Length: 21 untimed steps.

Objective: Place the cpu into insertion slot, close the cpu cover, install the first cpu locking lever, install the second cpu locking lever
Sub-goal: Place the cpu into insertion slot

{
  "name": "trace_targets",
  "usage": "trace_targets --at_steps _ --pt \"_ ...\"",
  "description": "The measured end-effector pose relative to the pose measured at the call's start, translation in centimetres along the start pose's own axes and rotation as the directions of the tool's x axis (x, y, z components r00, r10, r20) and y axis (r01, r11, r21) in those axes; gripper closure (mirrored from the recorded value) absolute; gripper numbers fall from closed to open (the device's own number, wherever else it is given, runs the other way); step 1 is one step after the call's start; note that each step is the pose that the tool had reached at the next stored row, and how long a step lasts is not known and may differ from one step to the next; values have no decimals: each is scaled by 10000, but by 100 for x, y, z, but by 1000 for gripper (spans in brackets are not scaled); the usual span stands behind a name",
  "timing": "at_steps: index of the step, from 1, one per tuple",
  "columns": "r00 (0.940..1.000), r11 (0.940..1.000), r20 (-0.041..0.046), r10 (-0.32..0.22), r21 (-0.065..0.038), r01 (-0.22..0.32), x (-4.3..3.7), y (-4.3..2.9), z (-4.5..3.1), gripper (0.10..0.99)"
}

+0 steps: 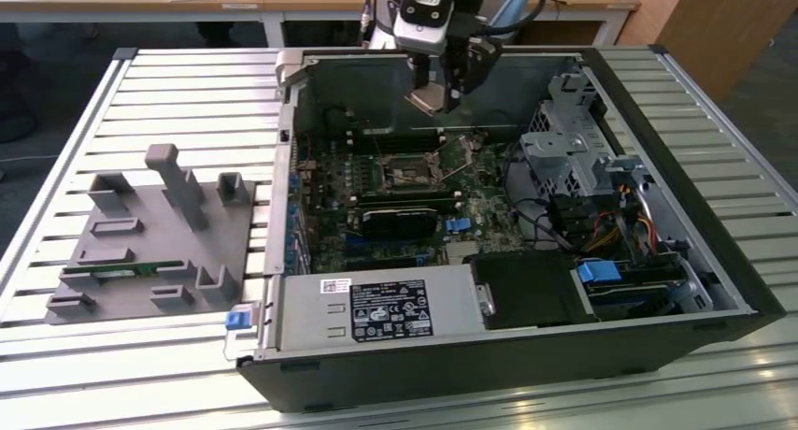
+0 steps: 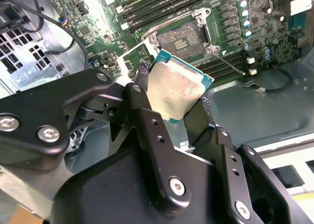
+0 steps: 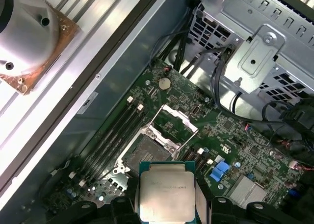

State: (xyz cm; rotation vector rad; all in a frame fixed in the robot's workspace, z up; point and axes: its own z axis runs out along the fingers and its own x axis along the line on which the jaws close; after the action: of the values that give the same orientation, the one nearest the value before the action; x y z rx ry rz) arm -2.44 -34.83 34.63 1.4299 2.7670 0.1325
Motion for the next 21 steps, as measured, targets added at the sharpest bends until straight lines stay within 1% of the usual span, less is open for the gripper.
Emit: trace_targets --at_steps 11,18,21 --pt "9981 9981 54 617 -12 -617 0 -1 13 545" --pt "9951 9951 86 984 -22 -984 0 -2 25 545" --pt "9928 9929 106 1191 -25 -1191 4 0 34 545"
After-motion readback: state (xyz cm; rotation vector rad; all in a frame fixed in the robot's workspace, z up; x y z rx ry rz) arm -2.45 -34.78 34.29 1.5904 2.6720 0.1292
